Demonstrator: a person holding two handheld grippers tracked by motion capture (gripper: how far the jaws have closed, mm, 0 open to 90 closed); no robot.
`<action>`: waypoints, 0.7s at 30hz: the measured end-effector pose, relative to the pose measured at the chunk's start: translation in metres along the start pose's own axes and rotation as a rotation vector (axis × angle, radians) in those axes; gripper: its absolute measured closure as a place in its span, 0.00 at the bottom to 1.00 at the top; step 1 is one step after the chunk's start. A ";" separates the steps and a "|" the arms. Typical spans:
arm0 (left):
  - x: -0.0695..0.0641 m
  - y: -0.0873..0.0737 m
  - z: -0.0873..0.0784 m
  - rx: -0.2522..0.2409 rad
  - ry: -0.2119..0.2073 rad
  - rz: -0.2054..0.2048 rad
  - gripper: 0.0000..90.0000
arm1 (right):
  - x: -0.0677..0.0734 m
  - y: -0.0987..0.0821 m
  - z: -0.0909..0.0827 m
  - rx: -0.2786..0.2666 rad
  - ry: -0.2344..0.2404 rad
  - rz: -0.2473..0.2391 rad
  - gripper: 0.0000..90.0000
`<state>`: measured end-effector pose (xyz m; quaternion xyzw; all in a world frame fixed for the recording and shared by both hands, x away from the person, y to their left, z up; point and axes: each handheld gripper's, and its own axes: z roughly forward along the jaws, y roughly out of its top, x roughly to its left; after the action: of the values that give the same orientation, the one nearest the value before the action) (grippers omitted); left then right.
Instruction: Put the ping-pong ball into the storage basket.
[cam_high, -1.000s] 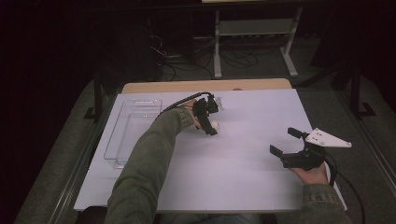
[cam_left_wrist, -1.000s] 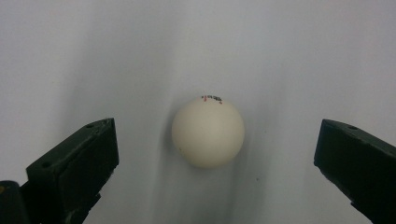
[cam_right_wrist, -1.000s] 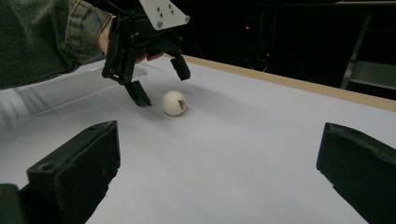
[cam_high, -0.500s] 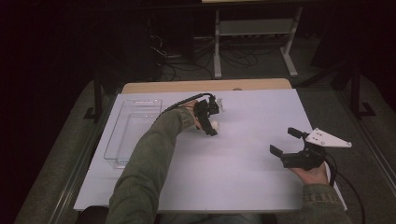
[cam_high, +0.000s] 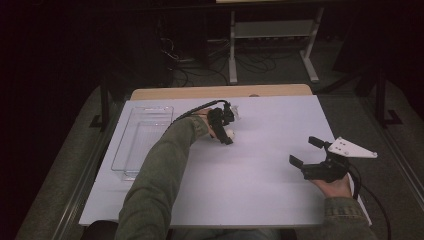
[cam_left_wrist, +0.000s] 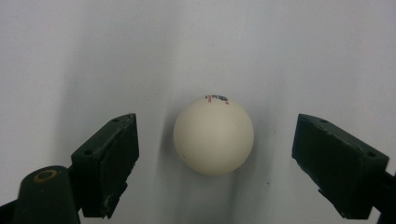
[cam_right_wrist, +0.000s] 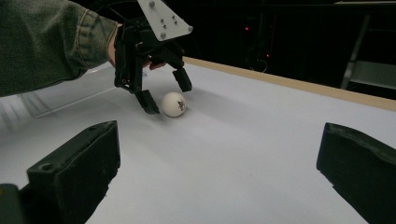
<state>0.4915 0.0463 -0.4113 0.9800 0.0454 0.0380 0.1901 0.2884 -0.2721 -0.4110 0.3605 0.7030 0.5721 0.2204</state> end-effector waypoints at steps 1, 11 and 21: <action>0.000 0.000 0.000 0.002 -0.002 -0.002 0.18 | 0.000 0.000 0.000 0.000 0.000 0.000 0.00; 0.001 -0.001 0.000 0.009 0.006 0.001 0.34 | 0.000 0.000 0.000 0.000 0.003 -0.002 0.00; 0.001 0.000 0.000 0.005 0.011 -0.010 0.56 | 0.000 0.000 -0.001 -0.003 0.004 -0.004 0.00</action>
<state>0.4927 0.0464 -0.4114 0.9800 0.0513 0.0424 0.1877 0.2879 -0.2723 -0.4106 0.3577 0.7031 0.5735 0.2208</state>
